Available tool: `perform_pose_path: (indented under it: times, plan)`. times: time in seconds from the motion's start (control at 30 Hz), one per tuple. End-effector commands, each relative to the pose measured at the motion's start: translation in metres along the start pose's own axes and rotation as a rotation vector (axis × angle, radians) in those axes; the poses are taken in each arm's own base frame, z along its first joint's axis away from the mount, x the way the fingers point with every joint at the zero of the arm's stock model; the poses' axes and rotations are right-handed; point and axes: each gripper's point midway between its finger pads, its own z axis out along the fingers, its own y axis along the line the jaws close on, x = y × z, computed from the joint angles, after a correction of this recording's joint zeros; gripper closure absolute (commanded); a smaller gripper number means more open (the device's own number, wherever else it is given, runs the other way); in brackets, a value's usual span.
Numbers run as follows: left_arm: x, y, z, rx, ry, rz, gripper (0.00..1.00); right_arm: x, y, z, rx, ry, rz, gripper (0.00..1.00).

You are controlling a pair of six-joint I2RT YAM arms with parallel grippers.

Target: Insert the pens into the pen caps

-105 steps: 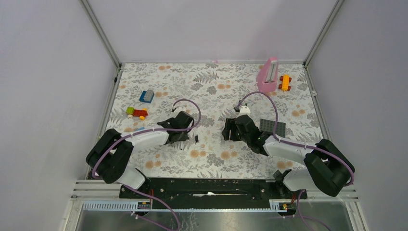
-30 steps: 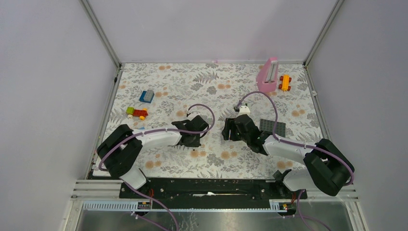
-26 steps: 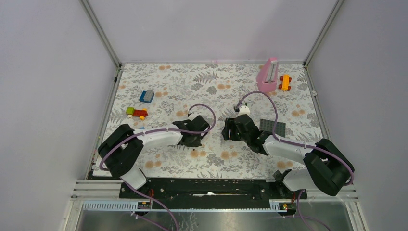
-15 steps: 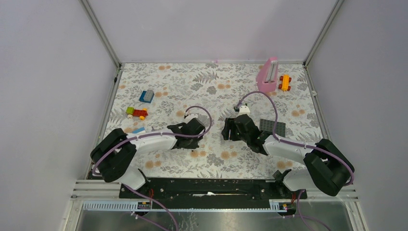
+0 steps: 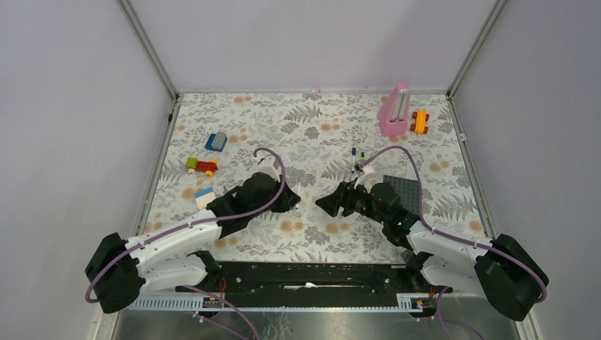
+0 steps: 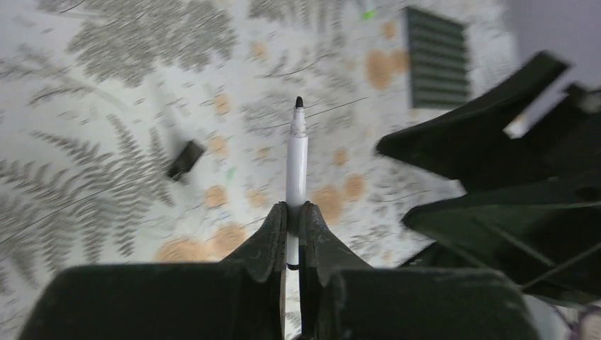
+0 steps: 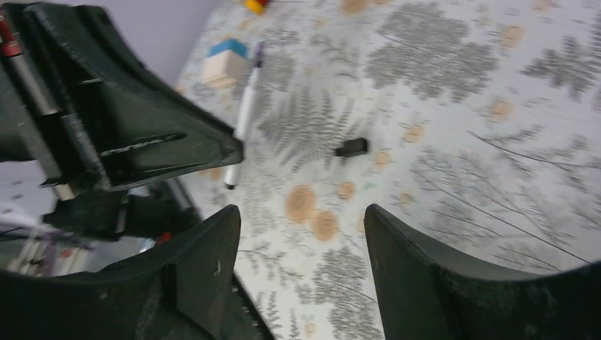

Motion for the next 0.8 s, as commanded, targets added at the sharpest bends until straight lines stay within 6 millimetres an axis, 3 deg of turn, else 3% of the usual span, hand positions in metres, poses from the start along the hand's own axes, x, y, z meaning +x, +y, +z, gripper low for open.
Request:
perform_pose_path:
  times: [0.0,0.23,0.53,0.77]
  plan:
    - [-0.03,-0.06,-0.017,0.291,-0.112,-0.105,1.0,-0.024,0.074,-0.015,-0.348,-0.048,0.03,0.28]
    - [-0.044,-0.095,-0.033,0.478,-0.152,-0.167,1.0,-0.04,0.101,-0.025,-0.468,-0.092,0.086,0.31]
    - [-0.051,-0.106,-0.04,0.556,-0.175,-0.226,1.0,-0.041,0.105,-0.023,-0.491,-0.086,0.108,0.36]
    - [-0.051,-0.113,-0.041,0.598,-0.171,-0.248,1.0,-0.044,0.106,-0.022,-0.493,-0.095,0.109,0.47]
